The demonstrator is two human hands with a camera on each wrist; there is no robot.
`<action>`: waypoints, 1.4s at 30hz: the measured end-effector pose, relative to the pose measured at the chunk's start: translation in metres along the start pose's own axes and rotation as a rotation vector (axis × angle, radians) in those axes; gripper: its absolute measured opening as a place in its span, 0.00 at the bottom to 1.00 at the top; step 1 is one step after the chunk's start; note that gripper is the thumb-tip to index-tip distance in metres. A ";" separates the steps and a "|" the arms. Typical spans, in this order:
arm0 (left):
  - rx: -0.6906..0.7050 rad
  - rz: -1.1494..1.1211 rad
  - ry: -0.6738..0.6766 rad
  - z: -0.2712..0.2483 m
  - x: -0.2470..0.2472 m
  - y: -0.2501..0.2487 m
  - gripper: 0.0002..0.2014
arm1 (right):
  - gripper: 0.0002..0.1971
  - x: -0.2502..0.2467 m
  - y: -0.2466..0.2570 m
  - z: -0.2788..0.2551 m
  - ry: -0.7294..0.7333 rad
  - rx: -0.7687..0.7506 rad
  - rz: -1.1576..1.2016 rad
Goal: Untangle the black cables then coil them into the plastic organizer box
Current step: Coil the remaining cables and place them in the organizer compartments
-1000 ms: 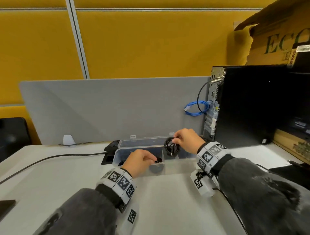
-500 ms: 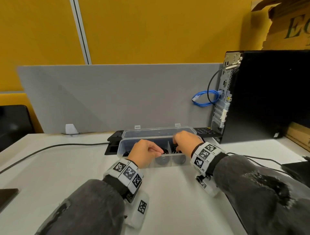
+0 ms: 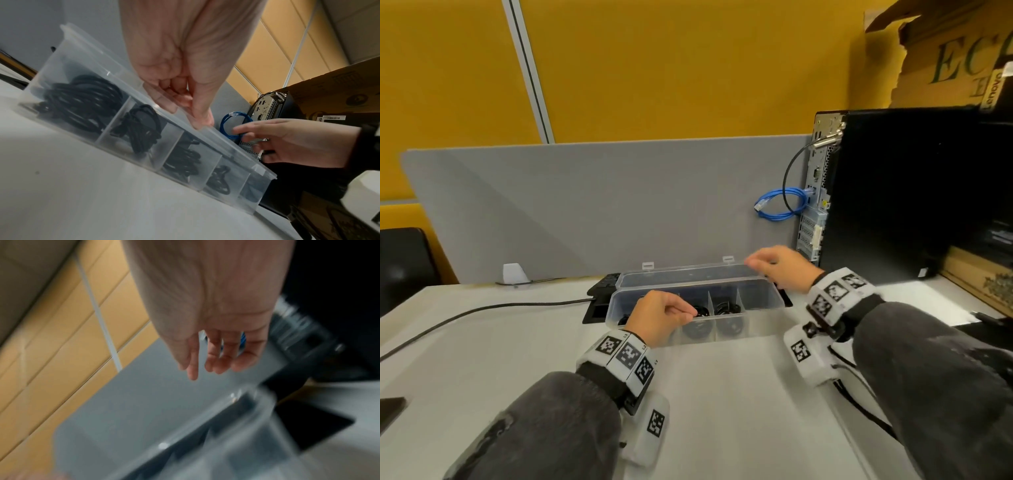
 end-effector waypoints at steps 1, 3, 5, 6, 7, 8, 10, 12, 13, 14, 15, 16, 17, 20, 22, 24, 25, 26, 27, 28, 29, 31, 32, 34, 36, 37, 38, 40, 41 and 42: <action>-0.002 0.000 -0.003 -0.001 0.000 0.000 0.05 | 0.16 -0.016 -0.006 -0.009 -0.007 0.038 0.012; -0.003 -0.001 -0.005 -0.001 0.000 -0.001 0.05 | 0.16 -0.032 -0.020 -0.031 0.232 0.130 -0.146; -0.003 0.003 -0.004 -0.002 0.000 -0.002 0.05 | 0.21 -0.029 -0.031 -0.054 0.515 0.167 -0.354; -0.001 -0.001 -0.004 -0.003 0.000 -0.002 0.05 | 0.21 -0.025 -0.038 -0.063 0.599 0.165 -0.443; 0.000 -0.003 -0.008 -0.004 0.000 -0.003 0.06 | 0.18 -0.021 -0.045 -0.069 0.630 0.151 -0.511; 0.000 -0.001 -0.011 -0.005 0.000 -0.004 0.07 | 0.16 -0.018 -0.050 -0.073 0.628 0.131 -0.546; -0.012 0.016 -0.019 -0.008 0.000 -0.004 0.07 | 0.15 -0.020 -0.053 -0.081 0.587 0.121 -0.534; -0.039 0.050 -0.028 -0.009 -0.001 -0.004 0.07 | 0.12 -0.032 -0.049 -0.085 0.525 0.105 -0.538; -0.044 0.081 -0.041 -0.012 -0.002 -0.006 0.07 | 0.09 -0.040 -0.044 -0.086 0.487 0.080 -0.563; -0.039 0.111 -0.062 -0.015 -0.002 -0.010 0.07 | 0.07 -0.048 -0.038 -0.086 0.443 0.044 -0.583; -0.018 0.129 -0.090 -0.020 -0.003 -0.019 0.06 | 0.05 -0.057 -0.029 -0.086 0.388 0.003 -0.586; 0.026 0.127 -0.122 -0.028 -0.004 -0.031 0.05 | 0.06 -0.067 -0.018 -0.086 0.319 -0.038 -0.570; 0.079 0.106 -0.143 -0.037 -0.003 -0.047 0.08 | 0.07 -0.077 -0.004 -0.086 0.232 -0.061 -0.528; 0.164 -0.165 0.047 -0.071 0.011 -0.102 0.25 | 0.11 -0.102 0.046 -0.089 -0.015 -0.127 -0.188; 0.201 -0.298 0.246 -0.092 0.025 -0.134 0.25 | 0.13 -0.110 0.078 -0.093 -0.094 -0.160 0.154; 0.225 -0.409 0.379 -0.104 0.031 -0.146 0.15 | 0.08 -0.119 0.100 -0.097 -0.187 -0.193 0.420; 0.222 -0.449 0.418 -0.107 0.028 -0.145 0.10 | 0.06 -0.125 0.103 -0.098 -0.262 -0.214 0.453; 0.213 -0.453 0.415 -0.107 0.023 -0.141 0.08 | 0.06 -0.136 0.100 -0.097 -0.361 -0.217 0.392; 0.195 -0.444 0.389 -0.106 0.016 -0.133 0.08 | 0.12 -0.147 0.095 -0.096 -0.490 -0.165 0.341; 0.176 -0.439 0.343 -0.104 0.006 -0.123 0.10 | 0.19 -0.162 0.087 -0.097 -0.643 -0.127 0.331; 0.154 -0.451 0.287 -0.102 -0.005 -0.114 0.10 | 0.23 -0.175 0.077 -0.099 -0.758 -0.132 0.316; 0.135 -0.471 0.166 -0.097 -0.031 -0.094 0.12 | 0.17 -0.190 0.064 -0.106 -0.900 -0.117 0.310; 0.135 -0.465 0.111 -0.094 -0.045 -0.085 0.12 | 0.11 -0.193 0.054 -0.109 -0.974 -0.115 0.318; 0.146 -0.441 0.043 -0.093 -0.068 -0.073 0.13 | 0.09 -0.190 0.046 -0.110 -0.991 -0.091 0.199; 0.152 -0.451 -0.002 -0.094 -0.082 -0.067 0.12 | 0.11 -0.181 0.032 -0.107 -0.868 -0.028 0.128; 0.152 -0.464 -0.022 -0.097 -0.084 -0.068 0.12 | 0.09 -0.173 0.030 -0.105 -0.744 0.016 0.121; 0.155 -0.473 -0.037 -0.100 -0.085 -0.071 0.11 | 0.04 -0.162 0.029 -0.103 -0.601 0.069 0.109; 0.181 -0.465 -0.038 -0.107 -0.080 -0.081 0.11 | 0.14 -0.142 0.041 -0.099 -0.323 0.087 -0.078; 0.205 -0.442 -0.030 -0.111 -0.075 -0.087 0.11 | 0.23 -0.132 0.052 -0.096 -0.220 0.027 -0.171; 0.235 -0.409 -0.019 -0.115 -0.070 -0.095 0.11 | 0.30 -0.120 0.069 -0.095 -0.152 -0.074 -0.191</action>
Point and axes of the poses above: each hand's wrist, its own z-axis towards the middle knuckle, its own x-axis out of the palm, y = z × x, the point moved 3 cm from there along z, towards the middle knuckle, and after that the axes turned 14 degrees about -x, right-handed, at the moved point
